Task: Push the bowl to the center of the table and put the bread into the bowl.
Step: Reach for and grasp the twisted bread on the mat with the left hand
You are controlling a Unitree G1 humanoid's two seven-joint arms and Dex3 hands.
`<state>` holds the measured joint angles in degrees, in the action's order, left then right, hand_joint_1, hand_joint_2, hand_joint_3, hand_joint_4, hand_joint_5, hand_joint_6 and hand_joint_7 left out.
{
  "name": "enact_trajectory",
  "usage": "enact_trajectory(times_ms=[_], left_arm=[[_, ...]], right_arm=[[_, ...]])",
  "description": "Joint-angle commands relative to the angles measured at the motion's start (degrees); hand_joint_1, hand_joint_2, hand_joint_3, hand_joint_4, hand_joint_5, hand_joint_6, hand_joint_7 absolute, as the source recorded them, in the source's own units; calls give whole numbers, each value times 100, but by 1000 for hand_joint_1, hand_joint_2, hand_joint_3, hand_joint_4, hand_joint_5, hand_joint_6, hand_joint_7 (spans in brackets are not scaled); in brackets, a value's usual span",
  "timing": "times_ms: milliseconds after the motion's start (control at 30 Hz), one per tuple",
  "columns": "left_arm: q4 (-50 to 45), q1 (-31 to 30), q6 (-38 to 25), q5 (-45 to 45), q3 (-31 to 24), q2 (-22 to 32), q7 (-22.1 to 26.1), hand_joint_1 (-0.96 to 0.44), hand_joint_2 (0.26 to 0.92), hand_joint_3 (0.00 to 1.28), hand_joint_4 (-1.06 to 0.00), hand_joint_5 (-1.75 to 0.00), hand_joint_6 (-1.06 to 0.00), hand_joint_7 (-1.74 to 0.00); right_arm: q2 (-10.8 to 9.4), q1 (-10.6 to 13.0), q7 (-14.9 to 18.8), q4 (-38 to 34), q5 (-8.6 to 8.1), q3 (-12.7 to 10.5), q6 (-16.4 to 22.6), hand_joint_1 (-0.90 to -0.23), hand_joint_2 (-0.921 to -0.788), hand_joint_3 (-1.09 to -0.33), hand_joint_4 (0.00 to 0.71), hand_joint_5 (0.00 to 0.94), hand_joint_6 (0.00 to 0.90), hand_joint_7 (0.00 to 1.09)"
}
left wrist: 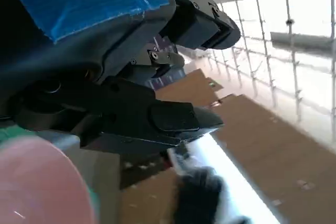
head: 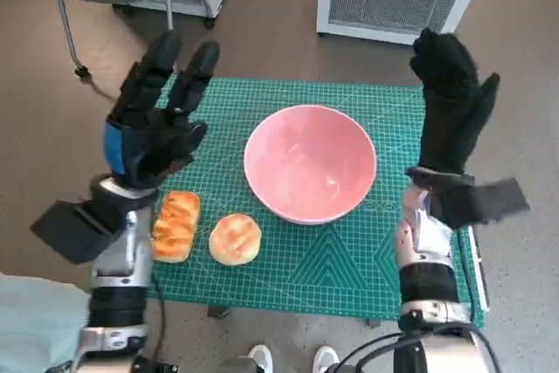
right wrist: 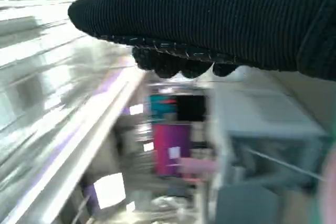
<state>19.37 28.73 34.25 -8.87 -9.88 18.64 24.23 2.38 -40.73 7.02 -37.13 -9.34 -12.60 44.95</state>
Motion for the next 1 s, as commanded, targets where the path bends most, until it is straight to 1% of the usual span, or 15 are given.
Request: enact_trajectory(times_ms=[33,133,267,367,433,500,600,667,733,833,933,1000], left_arm=[[594,176,931,1039,-48,1174,61,-150,921,265,-352,0,-471,0],[974,310,1315,1494,17,1788,85,-144,921,274,-344,0,-457,0],[1478,510,1729,1685,173,2307,260,-132,921,256,-336,0,-446,0],[1769,621,2035,1830,329,2658,383,-122,921,251,-330,0,-441,0],[1950,696,2296,2065,443,2893,353,-112,921,252,-325,0,-440,0],[2120,793,2654,2525,542,3129,120,-100,921,255,-321,0,-439,0],[2299,964,3134,3467,693,3466,-431,-81,921,260,-315,0,-436,0],[2326,1028,3328,3990,783,3634,-746,-77,921,260,-313,0,-433,0],[2309,1066,3444,4470,886,3770,-1052,-79,921,238,-312,0,-430,0],[2196,1090,3513,5129,1068,3945,-1483,-111,921,155,-303,0,-401,0],[2050,1117,3544,5625,1303,4081,-1734,-151,916,86,-282,0,-371,0],[2018,1154,3565,5839,1474,4135,-1841,-179,901,44,-261,0,-340,0]], right_arm=[[62,688,316,1310,-102,345,-339,-529,-921,-836,276,7,1,614],[114,915,378,1874,-121,441,-533,-538,-921,-828,278,8,0,640],[157,1150,368,2456,-87,523,-815,-552,-921,-816,290,14,-1,688],[173,1282,342,2759,-95,559,-990,-552,-921,-813,295,16,-1,701],[161,1340,328,2901,-124,572,-1081,-550,-921,-812,296,17,-1,704],[149,1377,318,2993,-140,582,-1136,-549,-921,-812,297,17,-1,706],[132,1396,306,3065,-139,599,-1185,-544,-921,-811,303,20,-1,711],[119,1391,288,3084,-117,617,-1206,-542,-921,-811,304,21,-1,714],[111,1371,271,3062,-88,626,-1209,-540,-921,-813,304,21,-1,715],[102,1347,254,3028,-54,638,-1208,-537,-921,-815,305,22,-1,716],[96,1334,244,3001,-21,653,-1200,-535,-921,-818,308,23,-1,714],[91,1329,245,2981,-15,663,-1189,-534,-921,-819,309,24,-1,713]])
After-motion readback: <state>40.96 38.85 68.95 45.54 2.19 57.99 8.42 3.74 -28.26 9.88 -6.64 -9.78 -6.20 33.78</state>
